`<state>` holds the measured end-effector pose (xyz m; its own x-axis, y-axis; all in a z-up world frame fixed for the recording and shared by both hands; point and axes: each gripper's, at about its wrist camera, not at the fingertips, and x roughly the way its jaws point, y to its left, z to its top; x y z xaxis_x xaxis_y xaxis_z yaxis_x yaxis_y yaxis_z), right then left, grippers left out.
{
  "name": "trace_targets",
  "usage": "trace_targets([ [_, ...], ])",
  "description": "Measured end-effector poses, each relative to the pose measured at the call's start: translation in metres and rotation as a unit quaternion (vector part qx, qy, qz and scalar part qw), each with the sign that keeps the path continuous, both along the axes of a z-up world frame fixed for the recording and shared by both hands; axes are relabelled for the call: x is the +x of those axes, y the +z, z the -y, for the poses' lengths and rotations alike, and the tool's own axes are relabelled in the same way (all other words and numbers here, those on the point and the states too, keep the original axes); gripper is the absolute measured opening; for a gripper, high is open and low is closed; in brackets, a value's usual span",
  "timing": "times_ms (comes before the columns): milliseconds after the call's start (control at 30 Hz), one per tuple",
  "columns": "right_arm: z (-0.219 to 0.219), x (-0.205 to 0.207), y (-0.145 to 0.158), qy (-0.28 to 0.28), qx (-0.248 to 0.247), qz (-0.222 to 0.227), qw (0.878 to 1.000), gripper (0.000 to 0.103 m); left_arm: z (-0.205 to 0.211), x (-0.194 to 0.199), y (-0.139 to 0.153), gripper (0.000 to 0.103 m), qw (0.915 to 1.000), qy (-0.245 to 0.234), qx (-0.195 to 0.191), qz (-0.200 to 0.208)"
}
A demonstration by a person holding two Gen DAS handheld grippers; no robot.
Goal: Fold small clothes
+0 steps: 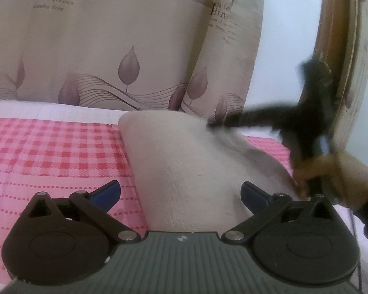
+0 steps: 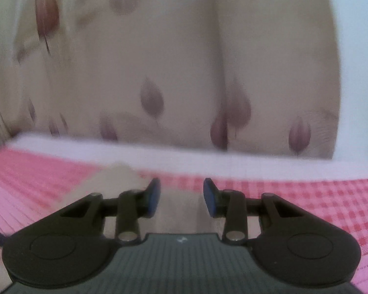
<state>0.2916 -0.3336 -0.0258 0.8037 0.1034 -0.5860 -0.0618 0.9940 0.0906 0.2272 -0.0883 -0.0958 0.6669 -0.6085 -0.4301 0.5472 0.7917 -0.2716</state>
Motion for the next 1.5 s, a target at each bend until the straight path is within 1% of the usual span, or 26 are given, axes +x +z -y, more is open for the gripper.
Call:
trace_targets([
  [67, 0.006, 0.014, -0.029, -0.002, -0.012, -0.070, 0.997, 0.038, -0.001, 0.001, -0.001, 0.102, 1.0000, 0.000, -0.004, -0.003],
  [100, 0.014, 0.010, -0.034, 0.001, 0.011, -0.056, 0.998, 0.038, -0.002, 0.001, 0.000, 0.102, 1.0000, 0.001, -0.007, -0.005],
  [133, 0.023, 0.009, -0.033, -0.003, 0.036, -0.065, 0.997, 0.038, -0.002, 0.001, 0.000, 0.102, 0.9999, 0.001, -0.009, -0.005],
  [167, 0.028, 0.009, -0.030, -0.008, 0.047, -0.071, 0.996, 0.039, -0.002, 0.002, -0.001, 0.102, 0.9999, 0.001, -0.011, -0.006],
  [233, 0.028, 0.007, -0.020, -0.020, 0.041, -0.073, 0.996, 0.040, -0.002, 0.002, -0.001, 0.102, 0.9999, 0.001, -0.011, -0.005],
  [267, 0.025, 0.005, -0.013, -0.021, 0.036, -0.067, 0.997, 0.040, -0.002, 0.001, 0.000, 0.102, 0.9999, 0.001, -0.011, -0.003],
  [367, 0.007, 0.001, 0.011, 0.008, 0.037, -0.027, 0.999, 0.040, -0.001, -0.001, 0.000, 0.103, 1.0000, -0.001, -0.010, 0.001],
  [433, -0.010, 0.009, 0.019, 0.034, 0.036, -0.020, 0.999, 0.041, -0.002, -0.002, 0.001, 0.103, 0.9999, -0.001, -0.011, 0.003],
  [533, -0.034, 0.029, 0.014, 0.072, 0.026, -0.033, 0.997, 0.040, -0.003, -0.001, 0.001, 0.103, 0.9998, 0.001, -0.017, -0.001],
  [567, -0.039, 0.036, 0.006, 0.085, 0.031, -0.045, 0.995, 0.040, -0.004, -0.001, 0.000, 0.103, 0.9998, 0.002, -0.020, -0.003],
  [633, -0.041, 0.048, -0.019, 0.100, 0.035, -0.086, 0.991, 0.039, -0.004, 0.000, 0.001, 0.103, 0.9997, 0.004, -0.023, -0.006],
  [667, -0.036, 0.052, -0.030, 0.097, 0.051, -0.103, 0.989, 0.039, -0.005, 0.000, 0.001, 0.103, 0.9997, 0.004, -0.025, -0.007],
  [733, -0.009, 0.058, -0.038, 0.084, 0.138, -0.127, 0.979, 0.038, -0.004, 0.000, 0.001, 0.103, 0.9996, 0.004, -0.026, -0.007],
  [767, -0.004, 0.059, -0.038, 0.080, 0.151, -0.132, 0.976, 0.038, -0.004, 0.000, 0.001, 0.103, 0.9997, 0.003, -0.025, -0.007],
  [800, -0.003, 0.057, -0.038, 0.078, 0.152, -0.130, 0.977, 0.039, -0.003, 0.000, 0.002, 0.103, 0.9997, 0.002, -0.024, -0.007],
  [867, -0.006, 0.051, -0.032, 0.070, 0.132, -0.121, 0.981, 0.041, -0.004, 0.000, 0.001, 0.103, 0.9997, 0.003, -0.025, -0.007],
  [967, -0.012, 0.041, -0.013, 0.048, 0.101, -0.088, 0.990, 0.042, -0.004, 0.001, 0.001, 0.103, 0.9996, 0.004, -0.025, -0.010],
  [1000, -0.011, 0.032, -0.006, 0.039, 0.090, -0.075, 0.992, 0.042, -0.004, 0.001, 0.001, 0.103, 0.9996, 0.005, -0.026, -0.010],
  [1067, -0.005, 0.021, 0.001, 0.024, 0.052, -0.057, 0.997, 0.043, -0.004, 0.001, 0.001, 0.103, 0.9996, 0.005, -0.025, -0.011],
  [1133, -0.003, 0.012, -0.004, 0.007, 0.004, -0.052, 0.999, 0.044, -0.002, 0.001, 0.001, 0.103, 0.9997, 0.004, -0.022, -0.010],
  [1200, 0.002, 0.011, -0.025, 0.006, -0.022, -0.077, 0.997, 0.045, -0.002, 0.000, 0.001, 0.103, 0.9998, 0.003, -0.020, -0.008],
  [1300, 0.010, 0.002, -0.040, -0.002, 0.000, -0.045, 0.999, 0.046, -0.002, 0.001, 0.001, 0.103, 0.9998, 0.005, -0.016, -0.009],
  [1367, 0.005, 0.002, -0.041, -0.002, -0.013, -0.037, 0.999, 0.048, -0.001, 0.001, 0.000, 0.103, 0.9999, 0.007, -0.012, -0.010],
  [1433, 0.003, 0.003, -0.043, -0.005, -0.018, -0.034, 0.999, 0.051, -0.001, 0.001, 0.000, 0.103, 0.9999, 0.007, -0.010, -0.009],
  [1500, 0.002, 0.006, -0.044, -0.010, -0.011, -0.034, 0.999, 0.057, -0.001, 0.001, 0.000, 0.103, 0.9999, 0.008, -0.009, -0.008],
])
